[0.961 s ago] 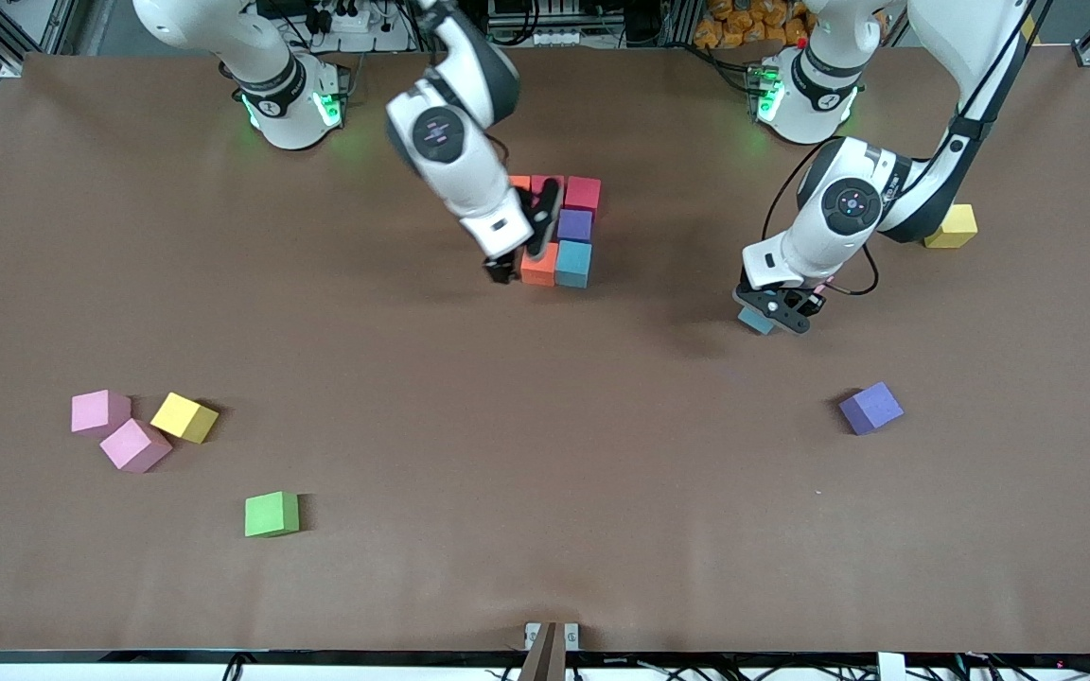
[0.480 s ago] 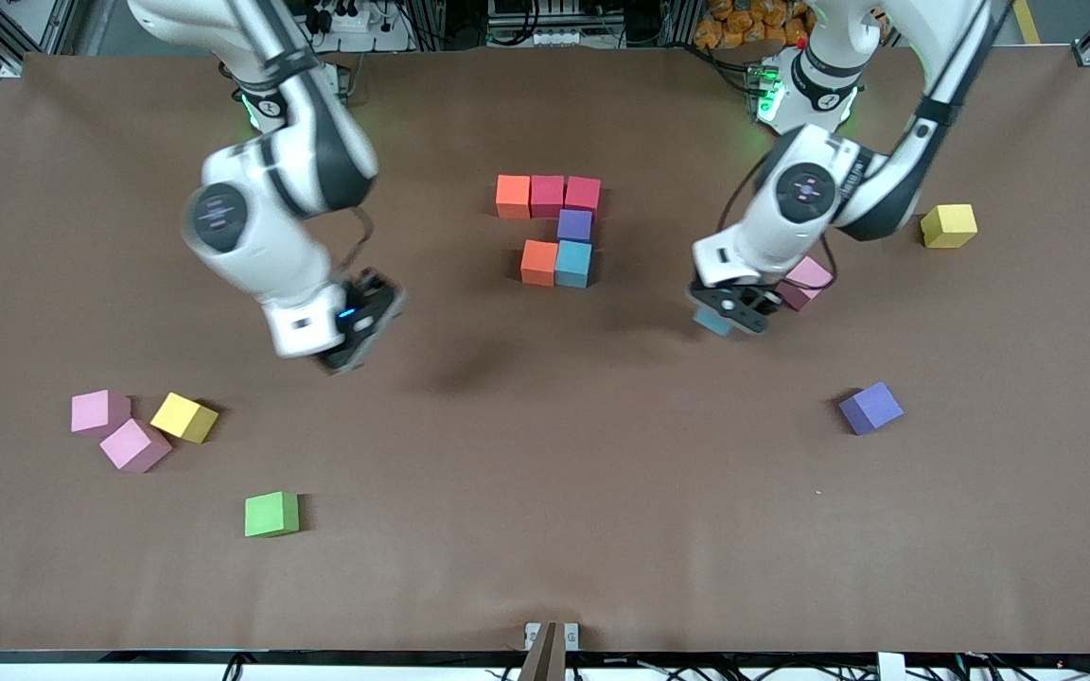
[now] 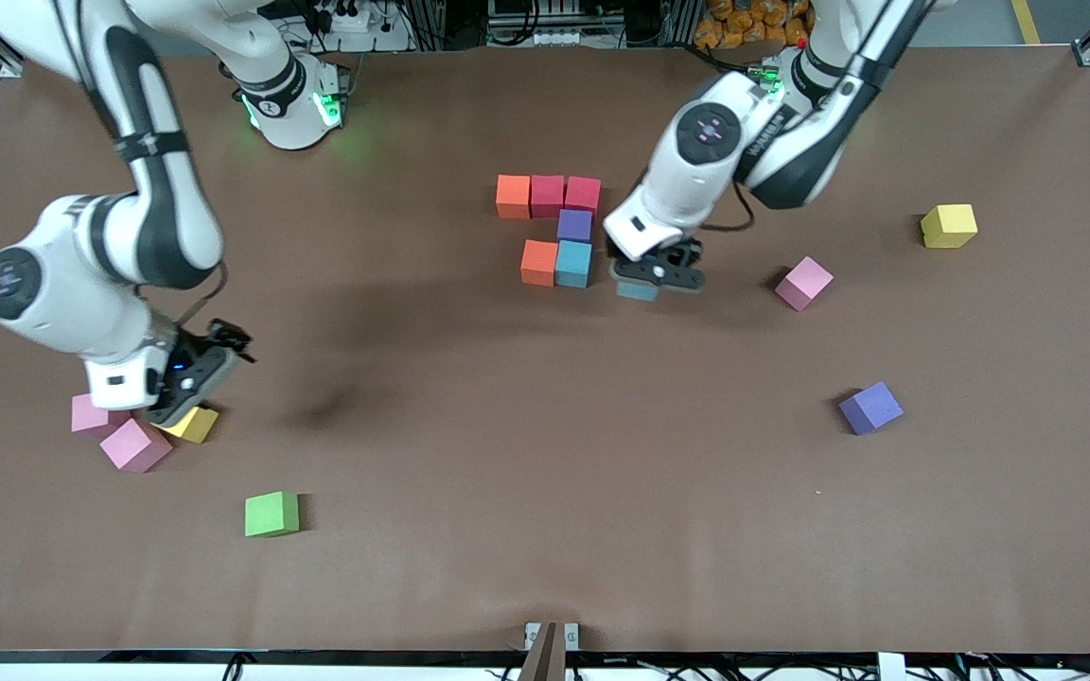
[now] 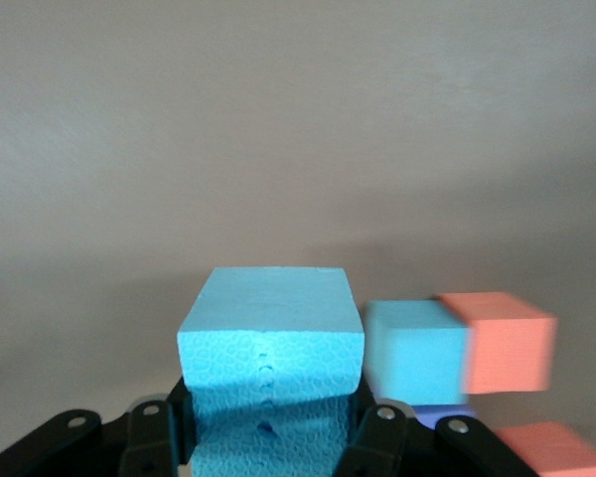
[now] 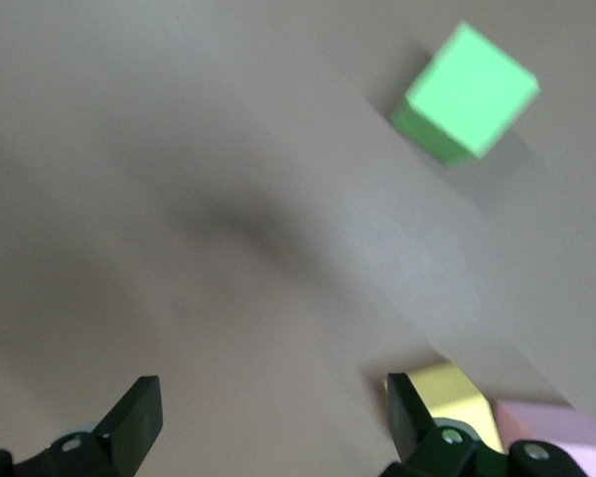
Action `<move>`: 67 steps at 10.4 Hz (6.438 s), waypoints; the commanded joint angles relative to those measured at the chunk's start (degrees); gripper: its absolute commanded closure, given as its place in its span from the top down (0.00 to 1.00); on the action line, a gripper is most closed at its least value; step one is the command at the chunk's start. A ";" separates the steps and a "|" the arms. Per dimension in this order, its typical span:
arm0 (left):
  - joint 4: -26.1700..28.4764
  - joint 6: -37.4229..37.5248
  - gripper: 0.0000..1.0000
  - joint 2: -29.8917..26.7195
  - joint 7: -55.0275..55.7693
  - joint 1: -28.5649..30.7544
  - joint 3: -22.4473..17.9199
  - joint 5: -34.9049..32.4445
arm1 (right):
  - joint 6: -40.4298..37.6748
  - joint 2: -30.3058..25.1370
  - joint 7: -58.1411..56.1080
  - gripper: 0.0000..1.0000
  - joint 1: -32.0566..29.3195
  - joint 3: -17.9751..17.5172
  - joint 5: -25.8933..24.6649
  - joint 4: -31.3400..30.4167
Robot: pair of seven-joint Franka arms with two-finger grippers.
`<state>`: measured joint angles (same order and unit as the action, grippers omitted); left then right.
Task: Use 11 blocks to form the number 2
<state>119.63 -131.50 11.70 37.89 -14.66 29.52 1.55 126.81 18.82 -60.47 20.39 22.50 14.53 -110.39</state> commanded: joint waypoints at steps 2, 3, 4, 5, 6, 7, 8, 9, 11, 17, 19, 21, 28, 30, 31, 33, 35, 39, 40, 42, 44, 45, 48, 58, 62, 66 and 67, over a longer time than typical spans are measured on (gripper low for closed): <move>-9.39 1.33 0.41 5.60 27.14 -10.10 -1.31 2.58 | 0.19 6.21 -16.66 1.00 -7.37 -0.97 4.86 3.67; -12.12 1.33 0.41 7.53 35.16 -11.77 -1.31 2.49 | 0.20 9.45 -19.66 1.00 -8.34 -0.88 4.98 6.39; -13.88 1.07 0.41 9.29 42.37 -12.84 -1.31 2.41 | 0.11 12.53 -23.52 1.00 -9.48 -0.88 5.06 9.37; -15.21 0.72 0.41 11.04 49.40 -13.98 -1.31 2.41 | 0.19 14.65 -27.47 1.00 -9.58 -0.97 5.41 11.40; -16.18 0.28 0.41 12.45 56.17 -15.12 -1.31 2.14 | 0.28 16.41 -29.78 1.00 -9.75 -0.97 5.50 12.64; -16.71 -1.64 0.42 13.69 63.99 -16.35 -1.48 2.06 | 0.81 17.82 -31.71 1.00 -10.28 -0.97 5.77 13.70; -16.80 -3.92 0.42 14.74 71.72 -16.80 -1.66 1.36 | 2.38 18.35 -32.51 1.00 -10.72 -0.97 5.77 13.71; -17.76 -4.37 0.42 15.62 76.06 -17.24 -1.66 -0.39 | 2.65 18.80 -32.61 1.00 -11.16 -1.06 5.77 13.62; -20.92 -4.47 0.41 18.61 85.72 -18.73 -2.36 -1.81 | 2.74 19.06 -32.61 1.00 -11.77 -1.06 6.12 13.27; -24.27 -6.39 0.41 23.72 102.64 -22.16 -4.64 -7.26 | 3.62 19.59 -32.70 1.00 -12.04 -1.06 9.72 10.81; -24.27 -6.84 0.41 24.77 105.44 -23.38 -4.82 -9.01 | 3.89 19.94 -32.70 1.00 -12.04 -1.06 9.72 10.72; -24.19 -7.28 0.41 25.47 107.91 -23.57 -5.00 -10.60 | 4.06 20.21 -32.70 1.00 -12.04 -1.06 9.72 10.72; -24.01 -9.65 0.42 27.84 111.79 -24.01 -5.17 -11.04 | 2.40 19.77 -32.18 0.38 -11.08 -1.06 10.42 10.90; -23.92 -10.44 0.42 28.46 111.70 -24.01 -5.17 -11.04 | -1.54 18.54 -28.42 0.37 -10.20 -1.15 10.87 11.16; -23.92 -10.97 0.42 28.90 111.79 -23.92 -5.17 -11.04 | -2.78 17.93 -25.87 0.37 -9.50 -1.15 10.87 11.07; -23.92 -11.32 0.42 29.34 111.88 -24.01 -5.17 -10.87 | -4.11 15.74 -18.42 0.37 -7.13 -1.06 10.87 10.90; -23.83 -11.41 0.42 29.69 112.40 -23.92 -5.17 -11.04 | -5.68 14.15 -9.80 0.37 -3.53 -0.97 10.87 10.81; -23.05 -11.50 0.42 30.13 112.40 -23.57 -5.17 -11.13 | -8.85 10.81 5.32 0.37 3.24 -0.62 10.08 11.07; -22.95 -11.50 0.42 30.13 112.40 -23.48 -5.17 -11.13 | -9.29 9.67 8.75 0.37 4.47 -0.62 9.81 10.99; -22.87 -11.50 0.42 30.13 112.40 -23.39 -5.17 -11.22 | -9.82 8.26 14.64 0.37 7.02 -0.44 7.89 11.16; -22.43 -11.50 0.42 30.22 112.23 -22.96 -5.17 -11.30 | -10.70 7.03 25.08 0.37 11.31 -0.44 6.56 10.99; -22.25 -11.50 0.42 30.22 112.14 -22.95 -5.17 -11.31 | -11.05 6.24 31.40 0.37 13.95 -0.01 5.51 10.90; -22.08 -11.50 0.43 30.31 112.14 -22.95 -5.09 -12.88 | -12.81 5.97 48.11 0.37 22.91 3.93 4.10 10.90; -21.37 -11.41 0.66 30.31 111.79 -22.78 -5.09 -13.85 | -8.16 6.93 73.91 0.37 29.18 5.62 5.24 10.72; -21.02 -11.41 1.00 30.31 111.70 -22.43 -5.09 -13.85 | -6.05 7.02 78.83 0.37 30.84 5.53 7.78 9.67; -21.02 -10.45 1.00 29.61 111.70 -22.25 -4.82 -13.85 | -1.56 7.46 81.65 0.36 32.34 5.44 9.36 6.86; -21.11 -9.83 1.00 29.35 111.70 -22.25 -4.65 -13.85 | -1.39 7.46 81.65 0.36 32.52 5.44 10.59 6.68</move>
<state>98.09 -142.24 42.13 148.48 -37.37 24.31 -10.55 124.68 26.69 20.33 52.35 27.51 23.16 -102.89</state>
